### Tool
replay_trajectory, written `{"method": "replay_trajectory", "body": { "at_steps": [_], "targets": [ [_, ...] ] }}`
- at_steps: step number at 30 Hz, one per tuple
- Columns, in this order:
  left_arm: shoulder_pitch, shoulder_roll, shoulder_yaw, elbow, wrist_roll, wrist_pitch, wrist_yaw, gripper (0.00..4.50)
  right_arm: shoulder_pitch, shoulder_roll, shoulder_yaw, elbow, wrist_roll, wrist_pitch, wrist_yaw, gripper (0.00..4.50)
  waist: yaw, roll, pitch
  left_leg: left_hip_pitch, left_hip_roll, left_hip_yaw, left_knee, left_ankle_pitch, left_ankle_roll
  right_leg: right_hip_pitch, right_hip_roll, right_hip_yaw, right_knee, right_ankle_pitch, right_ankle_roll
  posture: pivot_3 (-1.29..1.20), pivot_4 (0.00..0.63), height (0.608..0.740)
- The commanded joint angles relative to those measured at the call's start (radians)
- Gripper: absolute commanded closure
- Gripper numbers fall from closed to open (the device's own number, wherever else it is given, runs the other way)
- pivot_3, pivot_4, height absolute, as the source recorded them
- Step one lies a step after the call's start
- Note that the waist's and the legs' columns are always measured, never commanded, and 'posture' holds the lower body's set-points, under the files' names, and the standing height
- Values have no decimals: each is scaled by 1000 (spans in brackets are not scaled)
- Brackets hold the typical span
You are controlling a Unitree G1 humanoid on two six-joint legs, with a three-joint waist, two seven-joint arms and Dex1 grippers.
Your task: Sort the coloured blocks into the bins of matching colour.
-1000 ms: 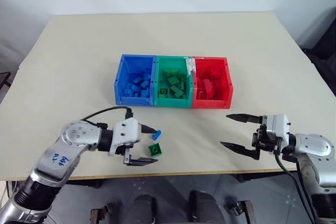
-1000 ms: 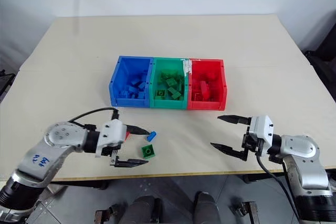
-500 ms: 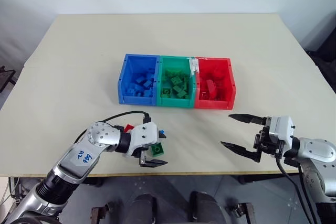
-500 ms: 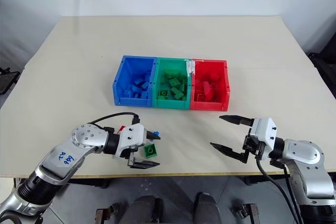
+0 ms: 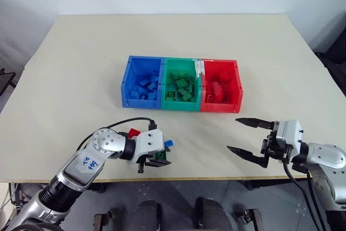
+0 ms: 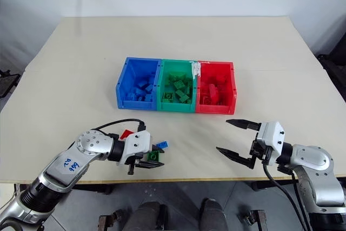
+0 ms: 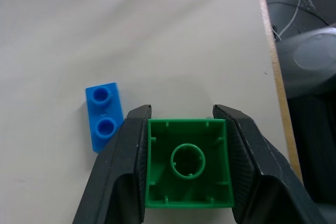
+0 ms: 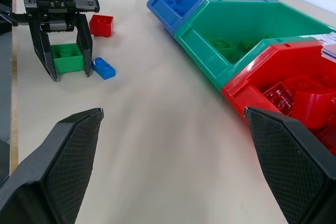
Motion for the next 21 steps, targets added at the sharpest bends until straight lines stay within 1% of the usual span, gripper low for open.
{"method": "replay_trajectory", "body": {
  "at_steps": [1,5,7,9,11,12,15,16,18,21],
  "targets": [
    [-7,-25,81,8,-73,-55,-30,3005,-8,-11,-24,-37,19,-4,-6,0,0,0,0,0,0,0,0,0,0,0,0,0,0,0,0,0,150,740],
    [-45,-62,210,21,-233,-58,-94,3005,7,-8,-57,-54,44,14,-33,0,0,0,0,-1,2,0,0,0,0,0,0,0,0,0,0,0,150,740],
    [-79,-73,276,49,-313,-31,-118,3005,27,-1,-92,-75,72,31,-65,0,1,0,0,-1,2,-1,1,0,0,0,0,-1,0,0,0,0,150,740],
    [-148,-100,345,106,-402,4,-120,3005,54,15,-139,-97,93,38,-110,0,2,0,0,-1,1,-1,1,0,0,0,0,-1,0,0,0,0,150,740],
    [-229,-143,391,185,-439,28,-76,3005,76,37,-177,-112,102,33,-155,0,4,0,0,-1,0,-2,2,0,0,1,0,-2,1,0,0,0,150,740],
    [-272,-165,401,235,-438,25,-59,3005,85,50,-194,-119,104,27,-175,0,5,-1,0,-2,0,-3,3,0,0,1,0,-2,1,0,0,0,150,740],
    [-444,-249,348,466,-321,-76,-20,3005,113,106,-242,-142,93,-13,-248,0,9,-1,0,-1,-3,-3,3,0,0,1,0,-2,1,0,1,0,150,740],
    [-493,-286,325,540,-281,-140,-17,3005,128,117,-248,-152,88,-17,-260,0,9,-1,0,-2,-3,-2,4,0,0,2,0,-3,0,1,1,0,150,740],
    [-545,-329,306,628,-242,-207,-27,3005,148,126,-248,-165,82,-17,-272,0,10,-1,0,-2,-4,0,3,0,1,2,0,-2,0,1,2,0,150,740],
    [-643,-390,255,831,-114,-372,11,3005,179,134,-244,-188,72,-26,-288,0,4,-1,0,-3,-4,8,3,0,1,0,0,-2,-2,1,2,0,150,740]
  ]
}}
